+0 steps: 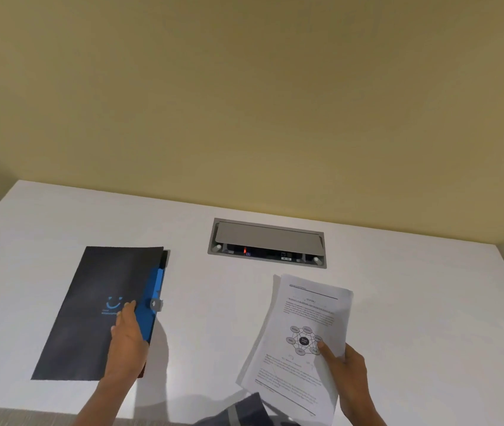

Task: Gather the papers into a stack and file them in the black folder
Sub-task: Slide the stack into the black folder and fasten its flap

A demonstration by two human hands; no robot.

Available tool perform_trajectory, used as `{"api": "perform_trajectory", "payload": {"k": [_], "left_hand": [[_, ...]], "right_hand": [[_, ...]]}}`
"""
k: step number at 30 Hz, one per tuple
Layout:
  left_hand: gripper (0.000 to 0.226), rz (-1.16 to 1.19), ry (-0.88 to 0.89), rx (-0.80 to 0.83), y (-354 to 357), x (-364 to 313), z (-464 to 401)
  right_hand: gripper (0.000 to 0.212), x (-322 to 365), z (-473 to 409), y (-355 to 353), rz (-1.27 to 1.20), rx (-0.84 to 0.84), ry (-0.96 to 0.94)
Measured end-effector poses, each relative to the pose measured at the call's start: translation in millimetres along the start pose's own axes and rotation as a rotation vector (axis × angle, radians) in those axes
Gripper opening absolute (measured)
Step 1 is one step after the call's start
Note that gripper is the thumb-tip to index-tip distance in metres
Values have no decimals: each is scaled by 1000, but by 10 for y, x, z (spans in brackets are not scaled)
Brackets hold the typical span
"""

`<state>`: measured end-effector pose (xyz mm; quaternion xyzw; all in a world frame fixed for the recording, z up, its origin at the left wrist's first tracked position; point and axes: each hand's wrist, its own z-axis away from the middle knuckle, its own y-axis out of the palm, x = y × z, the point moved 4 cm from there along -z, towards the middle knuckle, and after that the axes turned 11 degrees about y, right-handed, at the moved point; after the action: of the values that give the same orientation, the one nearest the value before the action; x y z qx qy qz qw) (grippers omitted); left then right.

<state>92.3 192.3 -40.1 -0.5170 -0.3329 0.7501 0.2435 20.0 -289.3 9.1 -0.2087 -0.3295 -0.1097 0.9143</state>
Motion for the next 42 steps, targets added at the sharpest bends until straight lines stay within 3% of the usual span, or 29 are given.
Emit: {"api": "perform_trajectory", "payload": {"k": [3, 8, 17, 28, 34, 42], "left_hand": [[79, 76, -54, -11, -118, -155, 39], [72, 139, 21, -9, -199, -584, 208], [65, 274, 57, 42, 188, -1389, 679], [68, 392, 72, 112, 574, -2158, 993], [58, 360, 113, 104, 648, -2323, 1048], [58, 304, 120, 115, 642, -2386, 1079]], "right_hand": [[7, 153, 6, -13, -30, 5, -35], [7, 506, 77, -10, -65, -15, -106], [13, 1187, 402, 91, -138, 43, -310], [14, 1431, 514, 270, 313, 57, -606], [20, 1387, 399, 397, 514, 108, -580], [29, 1475, 237, 615, 560, 177, -510]]}}
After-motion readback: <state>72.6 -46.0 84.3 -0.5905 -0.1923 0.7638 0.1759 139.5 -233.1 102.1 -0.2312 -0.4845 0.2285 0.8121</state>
